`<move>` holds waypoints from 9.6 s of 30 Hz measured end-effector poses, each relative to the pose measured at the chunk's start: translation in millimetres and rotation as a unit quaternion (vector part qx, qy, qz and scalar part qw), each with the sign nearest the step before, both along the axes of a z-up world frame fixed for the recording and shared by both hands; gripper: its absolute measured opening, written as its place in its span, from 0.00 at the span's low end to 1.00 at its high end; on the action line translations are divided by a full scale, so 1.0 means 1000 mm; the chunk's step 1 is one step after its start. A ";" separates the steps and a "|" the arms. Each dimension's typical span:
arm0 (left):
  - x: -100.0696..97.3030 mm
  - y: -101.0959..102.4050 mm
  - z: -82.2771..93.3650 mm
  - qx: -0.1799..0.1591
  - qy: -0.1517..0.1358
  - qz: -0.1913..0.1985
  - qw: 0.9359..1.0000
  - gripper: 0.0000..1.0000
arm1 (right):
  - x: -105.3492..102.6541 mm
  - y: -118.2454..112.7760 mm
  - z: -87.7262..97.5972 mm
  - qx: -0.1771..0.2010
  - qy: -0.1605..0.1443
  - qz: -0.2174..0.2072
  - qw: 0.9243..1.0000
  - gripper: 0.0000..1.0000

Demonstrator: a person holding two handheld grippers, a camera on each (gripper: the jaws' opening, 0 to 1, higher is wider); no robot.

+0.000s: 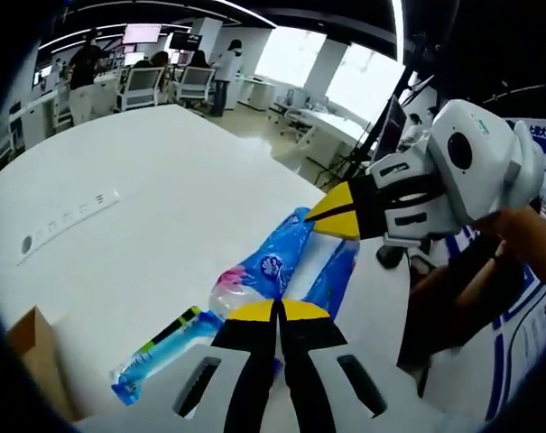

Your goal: Operate the shoe box by opening the lid, removing the specified soft item, and placing it in the target area until the item is outside and the box remains undamaged.

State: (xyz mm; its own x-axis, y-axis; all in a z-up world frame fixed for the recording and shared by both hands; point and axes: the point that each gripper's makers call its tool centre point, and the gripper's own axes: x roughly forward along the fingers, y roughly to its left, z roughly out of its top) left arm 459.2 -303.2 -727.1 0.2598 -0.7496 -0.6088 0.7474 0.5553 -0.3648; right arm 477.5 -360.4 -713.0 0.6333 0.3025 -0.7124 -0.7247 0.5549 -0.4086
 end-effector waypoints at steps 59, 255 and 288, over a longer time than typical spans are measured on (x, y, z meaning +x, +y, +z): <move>0.007 -0.033 -0.078 0.025 0.053 -0.024 0.998 0.00 | 0.001 -0.037 -0.085 -0.011 0.051 -0.036 0.998 0.00; -0.117 0.504 -0.021 0.062 -0.046 0.355 0.932 0.56 | -0.089 0.346 -0.027 0.076 0.169 0.286 0.940 0.63; -0.128 0.526 -0.039 0.072 -0.012 0.418 0.905 0.03 | -0.115 0.381 -0.081 0.014 0.236 0.348 0.907 0.47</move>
State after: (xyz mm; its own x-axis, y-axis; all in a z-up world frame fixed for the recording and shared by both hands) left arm 331.2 222.4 -766.0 0.7137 -0.1977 -0.6720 0.0503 0.9713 -0.2324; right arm 362.8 20.8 -794.5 -0.0927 0.5343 -0.8402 -0.9940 -0.0994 0.0465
